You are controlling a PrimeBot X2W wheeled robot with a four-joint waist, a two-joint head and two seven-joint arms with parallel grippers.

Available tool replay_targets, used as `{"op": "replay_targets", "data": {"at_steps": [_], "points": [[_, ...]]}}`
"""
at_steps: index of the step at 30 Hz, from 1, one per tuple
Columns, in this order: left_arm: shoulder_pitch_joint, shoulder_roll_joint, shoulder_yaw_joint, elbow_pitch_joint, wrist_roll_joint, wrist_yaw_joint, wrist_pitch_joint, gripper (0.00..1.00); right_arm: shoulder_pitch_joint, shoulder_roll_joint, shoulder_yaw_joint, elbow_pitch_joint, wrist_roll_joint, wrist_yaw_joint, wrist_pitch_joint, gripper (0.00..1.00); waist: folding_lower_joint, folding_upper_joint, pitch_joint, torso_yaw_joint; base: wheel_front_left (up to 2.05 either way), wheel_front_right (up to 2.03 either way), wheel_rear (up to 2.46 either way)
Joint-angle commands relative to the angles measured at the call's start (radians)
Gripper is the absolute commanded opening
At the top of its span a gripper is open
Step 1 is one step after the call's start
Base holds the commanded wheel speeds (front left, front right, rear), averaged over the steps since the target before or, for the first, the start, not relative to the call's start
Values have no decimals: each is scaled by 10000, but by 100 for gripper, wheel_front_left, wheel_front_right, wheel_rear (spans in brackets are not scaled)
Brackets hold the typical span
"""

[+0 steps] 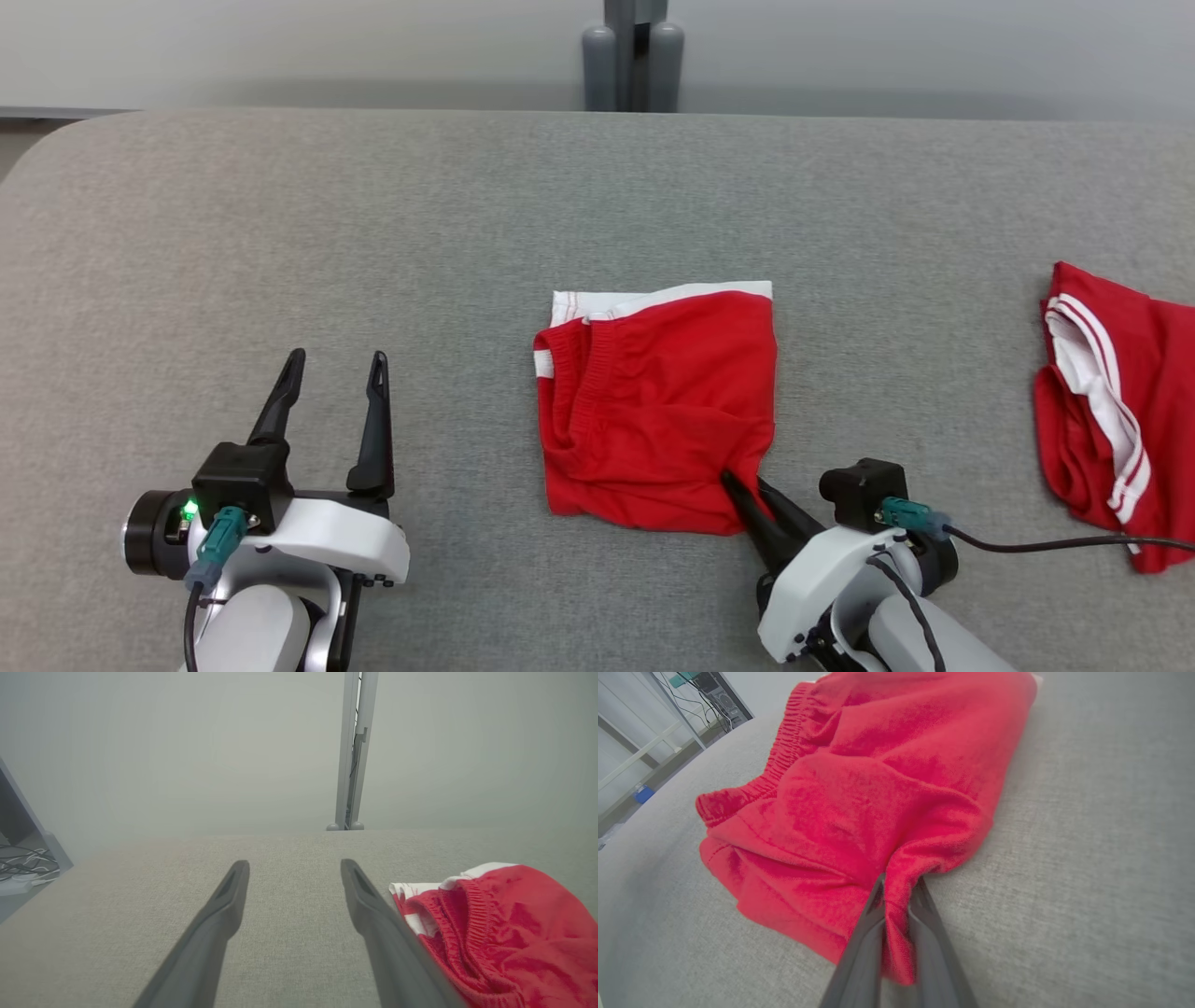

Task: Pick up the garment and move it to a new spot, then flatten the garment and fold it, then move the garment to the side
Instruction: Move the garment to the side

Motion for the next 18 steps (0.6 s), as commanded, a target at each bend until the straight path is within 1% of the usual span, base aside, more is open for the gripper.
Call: {"op": "replay_targets", "data": {"at_steps": [1, 4, 7, 12, 14, 15, 17, 18], "points": [[-163, 92, 75, -53, -12, 70, -57, 100, -49, -237, 26, 142, 37, -3, -86, 0, 0, -1, 28, -241, 0, 0, 0], [-45, 118, 101, -195, -7, 151, -69, 100, 19, -597, -14, 64, -109, -14, -168, 0, 0, -1, 111, -646, 0, 0, 0], [25, 224, 114, -374, 37, 188, -34, 100, 212, -1110, -157, -152, -376, -24, -250, 0, 0, -1, 251, -1158, 0, 0, 0], [-39, 492, 143, -817, 163, 270, 154, 100, 367, -1919, -453, -830, -954, -24, -230, 0, 0, -1, 615, -2270, 0, 0, 0], [-279, 780, 148, -1168, 291, 300, 403, 100, 113, -2449, -686, -1587, -1451, -7, -47, 0, 0, -1, 951, -3151, 0, 0, 0], [-409, 823, 89, -1284, 362, 263, 529, 100, -192, -2730, -787, -1955, -1739, -6, 133, 0, 0, -1, 1087, -3465, 0, 0, 0], [-687, 902, -17, -1417, 461, 196, 658, 100, -799, -3170, -855, -2809, -2088, -3, 471, 0, 0, -1, 1306, -3846, 0, 0, 0], [-741, 901, -42, -1427, 475, 200, 673, 100, -977, -3274, -945, -3025, -2113, -3, 512, 0, 0, -1, 1353, -3919, 0, 0, 0]]}}
